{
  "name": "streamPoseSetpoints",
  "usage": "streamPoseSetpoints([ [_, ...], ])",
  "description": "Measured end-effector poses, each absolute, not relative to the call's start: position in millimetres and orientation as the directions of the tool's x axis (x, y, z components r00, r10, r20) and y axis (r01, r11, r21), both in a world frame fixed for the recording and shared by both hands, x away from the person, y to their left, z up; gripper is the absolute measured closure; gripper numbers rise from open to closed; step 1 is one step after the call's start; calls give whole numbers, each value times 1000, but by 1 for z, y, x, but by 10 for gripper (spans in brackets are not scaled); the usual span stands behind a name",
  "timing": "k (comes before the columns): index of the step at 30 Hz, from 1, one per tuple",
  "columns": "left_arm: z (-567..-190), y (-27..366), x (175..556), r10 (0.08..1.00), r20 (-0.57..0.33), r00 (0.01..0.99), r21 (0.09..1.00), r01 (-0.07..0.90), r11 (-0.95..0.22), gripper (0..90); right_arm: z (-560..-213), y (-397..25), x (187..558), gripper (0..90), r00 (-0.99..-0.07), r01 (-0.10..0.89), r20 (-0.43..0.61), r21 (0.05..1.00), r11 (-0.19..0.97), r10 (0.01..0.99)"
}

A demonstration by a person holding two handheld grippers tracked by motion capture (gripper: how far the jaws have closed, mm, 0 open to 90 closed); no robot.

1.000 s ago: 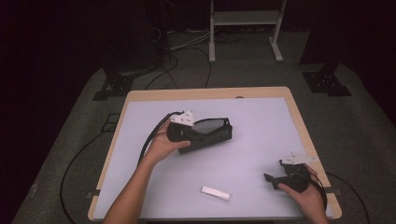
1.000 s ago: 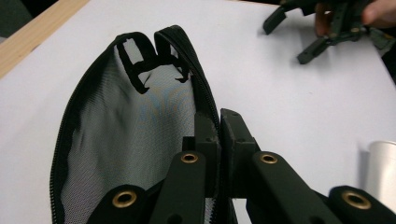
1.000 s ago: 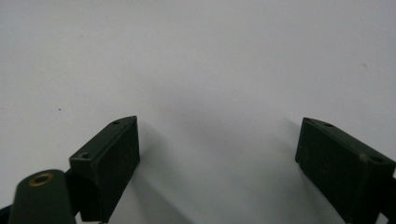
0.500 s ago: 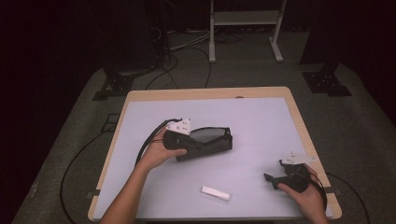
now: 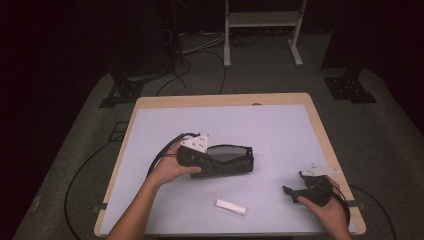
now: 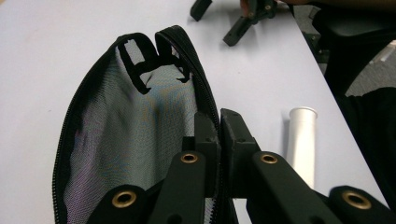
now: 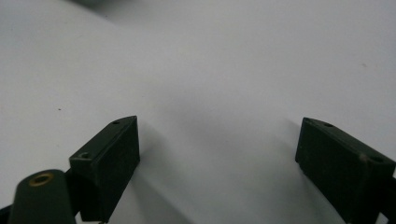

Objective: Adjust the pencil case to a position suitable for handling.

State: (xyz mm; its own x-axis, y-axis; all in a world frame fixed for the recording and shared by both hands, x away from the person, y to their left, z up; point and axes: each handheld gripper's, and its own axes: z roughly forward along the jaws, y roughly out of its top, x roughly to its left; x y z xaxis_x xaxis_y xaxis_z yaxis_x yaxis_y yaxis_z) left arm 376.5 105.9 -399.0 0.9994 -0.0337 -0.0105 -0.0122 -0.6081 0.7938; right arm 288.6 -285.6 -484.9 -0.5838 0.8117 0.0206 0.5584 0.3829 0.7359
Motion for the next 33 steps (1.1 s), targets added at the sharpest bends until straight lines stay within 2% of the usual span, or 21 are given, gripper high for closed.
streamPoseSetpoints([
  [15, -408, 89, 368, -122, -18, 992, 783, -61, -619, 862, -485, -286, 289, 127, -584, 558, 20, 736, 383, 811],
  [33, -422, 87, 362, -158, -56, 986, 765, -59, -642, 860, -485, -286, 289, 128, -584, 558, 20, 736, 383, 811],
])
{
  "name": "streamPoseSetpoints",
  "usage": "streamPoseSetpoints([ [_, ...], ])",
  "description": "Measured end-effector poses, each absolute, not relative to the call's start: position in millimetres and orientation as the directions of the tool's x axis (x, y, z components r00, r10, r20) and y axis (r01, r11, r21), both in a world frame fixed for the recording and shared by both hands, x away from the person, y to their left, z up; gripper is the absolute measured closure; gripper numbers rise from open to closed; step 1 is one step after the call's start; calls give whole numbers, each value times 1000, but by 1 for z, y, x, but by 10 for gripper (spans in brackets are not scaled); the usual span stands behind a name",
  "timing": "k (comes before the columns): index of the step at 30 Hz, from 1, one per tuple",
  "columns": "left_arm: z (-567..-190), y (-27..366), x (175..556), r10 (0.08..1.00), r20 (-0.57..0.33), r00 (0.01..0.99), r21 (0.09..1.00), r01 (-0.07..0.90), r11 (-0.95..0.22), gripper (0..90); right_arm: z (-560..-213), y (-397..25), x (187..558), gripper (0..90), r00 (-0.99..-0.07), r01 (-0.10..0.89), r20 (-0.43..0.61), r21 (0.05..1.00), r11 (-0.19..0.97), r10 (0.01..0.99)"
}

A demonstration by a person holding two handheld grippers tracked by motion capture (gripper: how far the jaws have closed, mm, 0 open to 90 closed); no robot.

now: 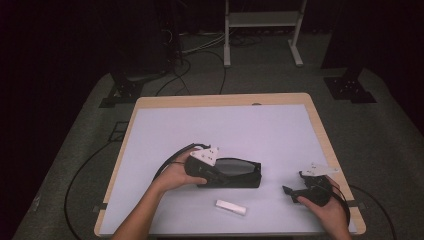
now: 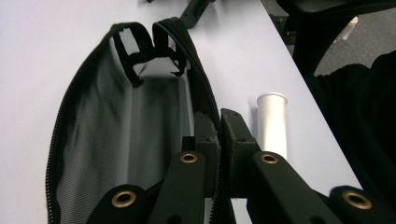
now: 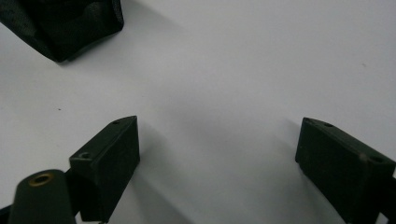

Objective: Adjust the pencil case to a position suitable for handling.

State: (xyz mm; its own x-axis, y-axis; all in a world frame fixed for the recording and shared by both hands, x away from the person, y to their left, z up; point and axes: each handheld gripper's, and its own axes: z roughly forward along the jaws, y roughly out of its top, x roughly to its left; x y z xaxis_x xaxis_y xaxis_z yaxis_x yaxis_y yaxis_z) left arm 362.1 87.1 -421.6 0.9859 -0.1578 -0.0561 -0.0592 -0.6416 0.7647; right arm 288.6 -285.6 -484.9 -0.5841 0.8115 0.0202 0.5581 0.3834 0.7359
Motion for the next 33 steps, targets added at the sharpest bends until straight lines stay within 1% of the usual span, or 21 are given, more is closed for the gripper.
streamPoseSetpoints([
  [5, -424, 87, 361, -153, -62, 986, 756, -53, -652, 851, -485, -286, 289, 128, -584, 558, 20, 736, 384, 811],
  [9, -424, 89, 362, -144, -65, 988, 759, -45, -649, 820, -485, -286, 289, 127, -584, 558, 19, 736, 384, 811],
  [11, -423, 90, 362, -133, -59, 989, 757, -42, -652, 791, -485, -286, 289, 128, -585, 557, 19, 736, 385, 811],
  [17, -419, 95, 360, -78, -45, 996, 763, -16, -646, 617, -485, -286, 289, 127, -585, 557, 19, 736, 385, 811],
  [22, -414, 101, 356, -20, -48, 999, 764, 24, -645, 498, -485, -286, 289, 128, -585, 557, 19, 736, 384, 811],
  [29, -409, 107, 351, 71, -29, 997, 759, 68, -647, 381, -485, -286, 289, 127, -584, 558, 20, 736, 383, 811],
  [33, -405, 114, 348, 121, -20, 992, 772, 92, -629, 322, -485, -286, 289, 128, -584, 558, 20, 736, 383, 811],
])
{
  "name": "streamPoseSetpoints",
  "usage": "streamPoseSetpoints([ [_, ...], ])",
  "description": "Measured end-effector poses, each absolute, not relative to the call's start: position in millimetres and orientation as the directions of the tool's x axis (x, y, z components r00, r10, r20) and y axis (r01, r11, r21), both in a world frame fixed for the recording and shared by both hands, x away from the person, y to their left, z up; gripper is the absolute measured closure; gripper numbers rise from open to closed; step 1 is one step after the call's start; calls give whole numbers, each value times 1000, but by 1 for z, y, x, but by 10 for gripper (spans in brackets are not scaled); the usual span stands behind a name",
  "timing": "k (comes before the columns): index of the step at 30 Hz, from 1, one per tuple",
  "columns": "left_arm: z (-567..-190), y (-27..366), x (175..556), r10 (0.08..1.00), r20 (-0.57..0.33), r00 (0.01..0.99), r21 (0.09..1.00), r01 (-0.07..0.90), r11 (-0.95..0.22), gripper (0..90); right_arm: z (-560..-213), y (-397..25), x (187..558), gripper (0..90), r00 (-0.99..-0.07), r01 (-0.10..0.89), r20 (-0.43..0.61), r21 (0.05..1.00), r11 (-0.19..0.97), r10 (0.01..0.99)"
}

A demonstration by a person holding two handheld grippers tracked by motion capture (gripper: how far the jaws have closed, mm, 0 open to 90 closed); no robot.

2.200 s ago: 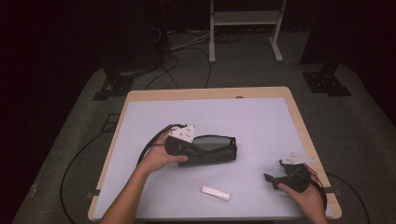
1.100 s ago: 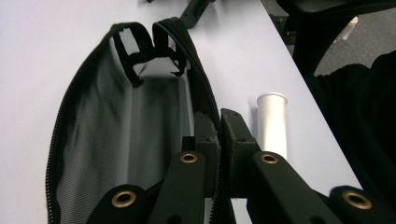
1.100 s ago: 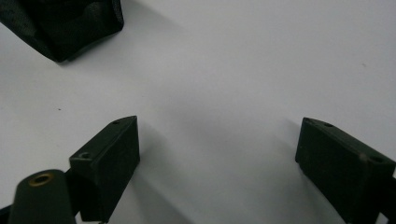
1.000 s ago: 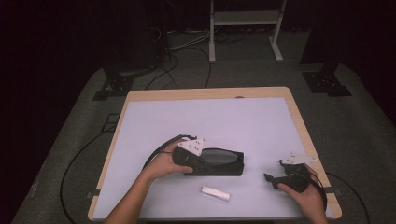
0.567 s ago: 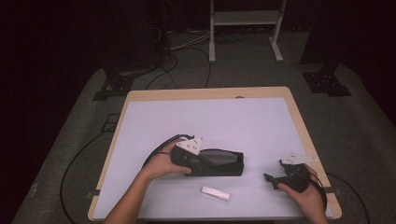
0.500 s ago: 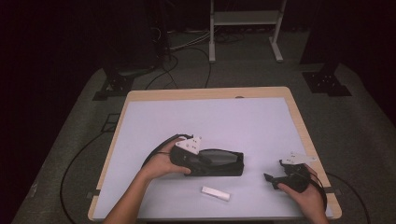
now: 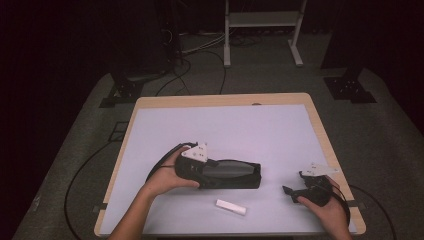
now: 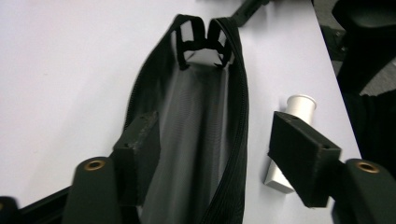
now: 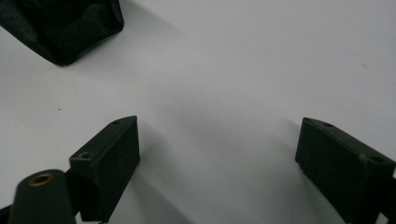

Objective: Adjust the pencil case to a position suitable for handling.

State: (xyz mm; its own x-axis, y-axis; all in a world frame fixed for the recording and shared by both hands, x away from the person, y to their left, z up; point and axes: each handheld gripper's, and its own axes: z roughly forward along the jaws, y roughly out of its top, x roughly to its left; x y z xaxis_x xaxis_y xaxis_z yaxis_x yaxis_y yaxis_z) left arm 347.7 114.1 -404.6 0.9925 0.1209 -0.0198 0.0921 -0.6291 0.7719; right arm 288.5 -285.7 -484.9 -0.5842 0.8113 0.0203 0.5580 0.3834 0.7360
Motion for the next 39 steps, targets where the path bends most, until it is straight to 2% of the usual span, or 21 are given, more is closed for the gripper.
streamPoseSetpoints([
  [8, -399, 134, 344, 207, -8, 978, 785, 134, -605, 228, -485, -286, 289, 128, -585, 557, 20, 736, 384, 811],
  [19, -409, 160, 336, 327, -3, 945, 771, 210, -601, 156, -485, -286, 288, 127, -584, 557, 20, 736, 384, 811],
  [28, -425, 185, 328, 420, -44, 906, 769, 299, -565, 132, -485, -285, 288, 127, -584, 557, 14, 734, 388, 812],
  [39, -439, 207, 311, 526, -48, 849, 767, 369, -525, 131, -485, -285, 288, 127, -584, 559, 13, 731, 391, 812],
])
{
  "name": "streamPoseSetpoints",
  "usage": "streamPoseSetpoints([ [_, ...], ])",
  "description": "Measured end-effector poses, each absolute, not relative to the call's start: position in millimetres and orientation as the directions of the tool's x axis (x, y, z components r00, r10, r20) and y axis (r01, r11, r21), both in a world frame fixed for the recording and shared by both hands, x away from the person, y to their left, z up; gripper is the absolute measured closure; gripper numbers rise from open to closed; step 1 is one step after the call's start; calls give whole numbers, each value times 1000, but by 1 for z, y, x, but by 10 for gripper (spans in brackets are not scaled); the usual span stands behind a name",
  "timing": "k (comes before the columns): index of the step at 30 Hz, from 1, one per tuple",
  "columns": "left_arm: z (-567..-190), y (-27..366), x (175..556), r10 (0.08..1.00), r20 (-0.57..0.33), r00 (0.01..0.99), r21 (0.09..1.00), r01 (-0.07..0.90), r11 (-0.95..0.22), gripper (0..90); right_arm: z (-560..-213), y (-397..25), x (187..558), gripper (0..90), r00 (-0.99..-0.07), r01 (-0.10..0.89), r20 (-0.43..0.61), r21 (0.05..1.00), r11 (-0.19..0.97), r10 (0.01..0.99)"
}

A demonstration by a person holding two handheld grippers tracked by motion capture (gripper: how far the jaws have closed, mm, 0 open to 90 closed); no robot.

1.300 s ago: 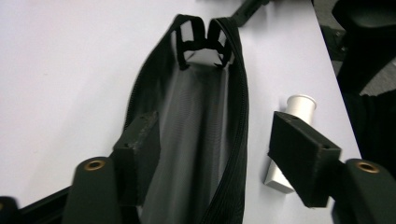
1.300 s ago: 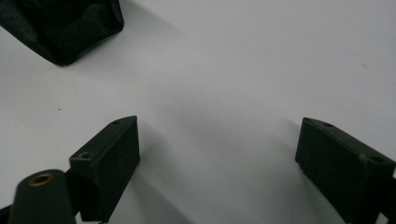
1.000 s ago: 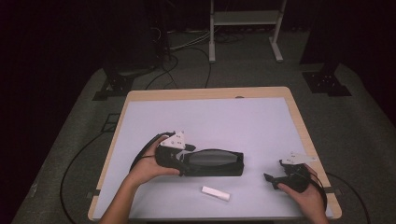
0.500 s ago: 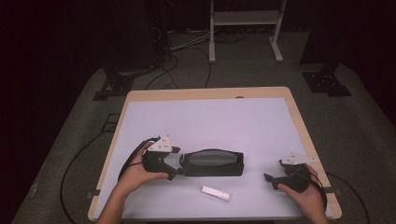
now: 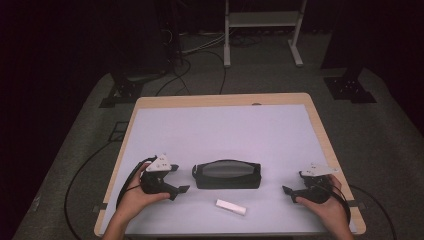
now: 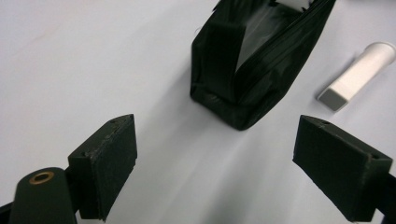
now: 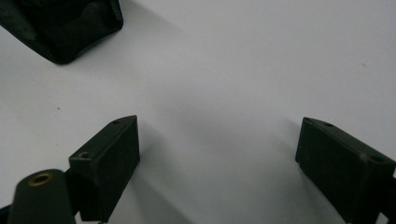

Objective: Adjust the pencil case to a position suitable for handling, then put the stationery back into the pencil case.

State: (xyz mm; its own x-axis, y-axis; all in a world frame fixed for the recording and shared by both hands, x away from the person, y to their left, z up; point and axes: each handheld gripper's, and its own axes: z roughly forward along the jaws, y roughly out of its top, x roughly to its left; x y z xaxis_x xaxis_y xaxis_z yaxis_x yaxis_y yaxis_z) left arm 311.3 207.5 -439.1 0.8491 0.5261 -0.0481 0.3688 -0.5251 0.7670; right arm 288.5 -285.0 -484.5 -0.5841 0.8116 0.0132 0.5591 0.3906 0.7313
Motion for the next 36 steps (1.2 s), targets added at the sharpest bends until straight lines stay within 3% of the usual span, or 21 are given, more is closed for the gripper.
streamPoseSetpoints([
  [14, -466, 239, 297, 704, -22, 710, 726, 496, -476, 109, -485, -285, 288, 126, -584, 558, 12, 732, 390, 812],
  [29, -479, 241, 299, 740, 19, 672, 723, 502, -475, 66, -484, -285, 288, 135, -582, 560, 19, 734, 384, 813],
  [36, -479, 241, 299, 740, 22, 673, 722, 501, -477, 65, -480, -288, 287, 230, -585, 561, 51, 747, 358, 809],
])
